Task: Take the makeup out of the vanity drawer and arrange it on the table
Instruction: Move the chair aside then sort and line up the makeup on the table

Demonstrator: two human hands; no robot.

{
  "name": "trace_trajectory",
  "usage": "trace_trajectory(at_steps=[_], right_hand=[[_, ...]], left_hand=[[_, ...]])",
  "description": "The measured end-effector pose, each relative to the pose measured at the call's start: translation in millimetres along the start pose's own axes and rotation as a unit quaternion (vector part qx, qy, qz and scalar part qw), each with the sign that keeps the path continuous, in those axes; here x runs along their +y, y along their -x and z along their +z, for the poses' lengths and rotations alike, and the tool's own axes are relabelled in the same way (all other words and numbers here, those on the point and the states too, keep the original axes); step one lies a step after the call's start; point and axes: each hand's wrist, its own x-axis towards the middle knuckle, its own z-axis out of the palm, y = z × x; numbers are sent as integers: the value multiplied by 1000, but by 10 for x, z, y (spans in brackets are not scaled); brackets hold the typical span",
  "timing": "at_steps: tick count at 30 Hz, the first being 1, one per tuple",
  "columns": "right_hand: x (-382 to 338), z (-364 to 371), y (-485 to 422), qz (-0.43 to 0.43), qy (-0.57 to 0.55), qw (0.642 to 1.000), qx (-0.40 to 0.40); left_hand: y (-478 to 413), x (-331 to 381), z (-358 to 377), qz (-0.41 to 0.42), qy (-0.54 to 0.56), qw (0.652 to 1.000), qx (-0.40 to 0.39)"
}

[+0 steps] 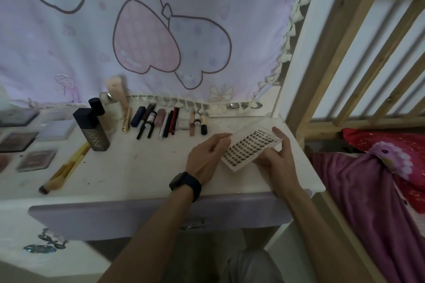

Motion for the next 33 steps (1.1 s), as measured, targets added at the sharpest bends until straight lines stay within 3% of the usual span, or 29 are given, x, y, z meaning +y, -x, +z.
trace_trajectory(at_steps=[5, 10, 15, 20, 25, 33], right_hand=[[33, -65, -78, 35, -74, 997, -10], [-4, -214, -94, 85, -71, 994, 18], [-14, -471, 57, 49, 158, 982, 89], [-62, -612, 134, 24, 416, 900, 126], [-8, -643, 149, -17, 446, 885, 134], [93, -541, 43, -40, 565, 806, 173]], left_hand=[[-4, 2, -35, -47, 76, 995, 50], [-76, 4, -48, -72, -13, 997, -11], [-315, -22, -60, -40, -96, 994, -43], [-573, 4, 176, -29, -138, 989, -51], [-824, 10, 328, -51, -148, 988, 7], [-1091, -17, 419, -58, -187, 979, 63]])
